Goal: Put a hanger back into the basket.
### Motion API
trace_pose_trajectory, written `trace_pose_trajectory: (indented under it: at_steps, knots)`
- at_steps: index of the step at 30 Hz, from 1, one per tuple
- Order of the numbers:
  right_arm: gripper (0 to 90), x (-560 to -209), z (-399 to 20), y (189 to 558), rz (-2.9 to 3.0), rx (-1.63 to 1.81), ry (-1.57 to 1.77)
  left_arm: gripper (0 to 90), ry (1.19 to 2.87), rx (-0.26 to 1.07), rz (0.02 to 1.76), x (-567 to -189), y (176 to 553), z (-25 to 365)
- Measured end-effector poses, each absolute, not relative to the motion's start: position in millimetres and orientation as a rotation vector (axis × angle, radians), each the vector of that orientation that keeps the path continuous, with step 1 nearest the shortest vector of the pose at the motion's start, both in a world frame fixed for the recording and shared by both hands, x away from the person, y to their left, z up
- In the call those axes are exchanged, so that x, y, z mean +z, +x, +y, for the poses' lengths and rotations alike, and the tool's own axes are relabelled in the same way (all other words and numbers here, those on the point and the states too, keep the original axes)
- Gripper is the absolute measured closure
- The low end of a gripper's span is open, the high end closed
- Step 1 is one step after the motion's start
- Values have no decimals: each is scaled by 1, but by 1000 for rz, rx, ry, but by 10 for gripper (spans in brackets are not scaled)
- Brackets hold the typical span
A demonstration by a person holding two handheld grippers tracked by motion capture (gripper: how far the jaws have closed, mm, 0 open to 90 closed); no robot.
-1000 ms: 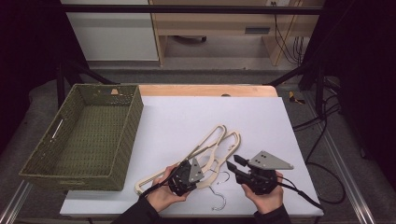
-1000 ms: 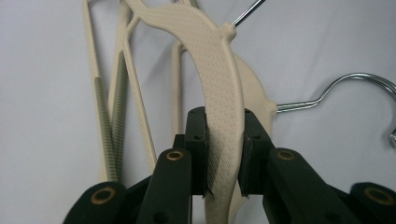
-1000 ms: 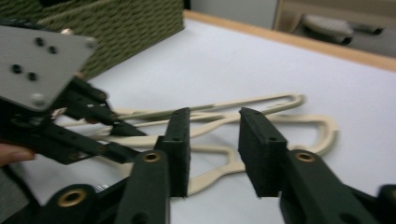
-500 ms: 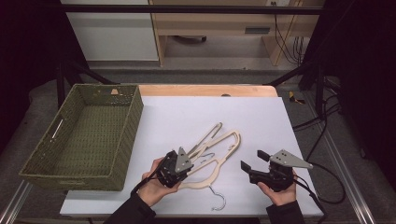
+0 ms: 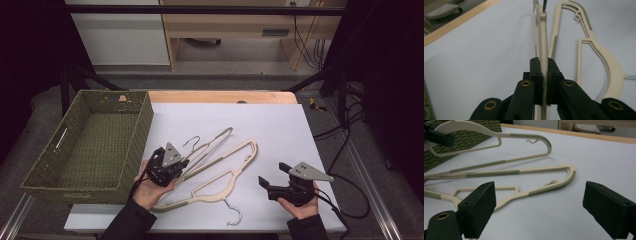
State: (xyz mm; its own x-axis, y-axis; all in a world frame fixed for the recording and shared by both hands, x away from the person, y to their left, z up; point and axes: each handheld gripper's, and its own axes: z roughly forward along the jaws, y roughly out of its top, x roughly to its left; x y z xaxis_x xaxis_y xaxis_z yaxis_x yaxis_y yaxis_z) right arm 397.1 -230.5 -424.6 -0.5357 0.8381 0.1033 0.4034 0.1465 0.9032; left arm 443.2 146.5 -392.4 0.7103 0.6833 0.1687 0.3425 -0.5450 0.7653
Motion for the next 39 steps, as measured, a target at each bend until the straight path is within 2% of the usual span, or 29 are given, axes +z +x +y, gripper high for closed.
trace_pose_trajectory:
  at_steps: [20,39]
  knots:
    - [82,-420,-244,393,1974,1376,1177,860,2021,515,757,-342,426,193]
    - [58,-418,-250,393,1958,1377,1177,860,1955,548,738,-291,426,241]
